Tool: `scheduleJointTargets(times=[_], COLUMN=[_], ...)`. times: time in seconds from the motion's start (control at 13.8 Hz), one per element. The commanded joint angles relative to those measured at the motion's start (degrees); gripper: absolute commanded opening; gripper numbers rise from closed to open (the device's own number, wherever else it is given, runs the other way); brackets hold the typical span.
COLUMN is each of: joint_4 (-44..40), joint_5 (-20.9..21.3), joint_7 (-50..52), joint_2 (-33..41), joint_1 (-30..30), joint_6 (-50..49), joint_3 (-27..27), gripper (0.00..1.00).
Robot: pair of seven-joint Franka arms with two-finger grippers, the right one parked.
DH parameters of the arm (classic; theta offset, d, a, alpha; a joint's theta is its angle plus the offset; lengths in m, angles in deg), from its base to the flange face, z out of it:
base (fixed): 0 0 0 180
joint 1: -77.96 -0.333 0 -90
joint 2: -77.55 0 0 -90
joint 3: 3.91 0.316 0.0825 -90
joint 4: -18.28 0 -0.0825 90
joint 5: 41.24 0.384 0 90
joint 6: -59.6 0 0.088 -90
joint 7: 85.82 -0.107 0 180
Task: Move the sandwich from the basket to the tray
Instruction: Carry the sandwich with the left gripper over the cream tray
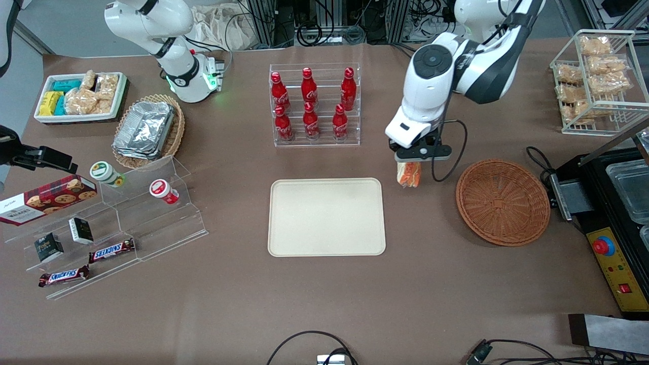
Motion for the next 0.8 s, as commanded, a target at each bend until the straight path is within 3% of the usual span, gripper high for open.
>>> scheduleJointTargets(times=[0.0,0.22,0.44,0.73], joint_4=[-7.6,-12.2,-16.0,-19.1], joint_5=[6.4,11.0,12.1,19.1], joint_7=[6.9,11.3,11.4,15.8], joint_2=[-10.0,-16.8,-22.7,-29.3], joint_1=[0.8,3.4,6.0,7.7], joint_6=[-1.1,-1.2,-1.2,-1.3], joint_3=[-2.1,-2.0,-1.9,-1.6], gripper=[0.15,0.15,0.15,0.15])
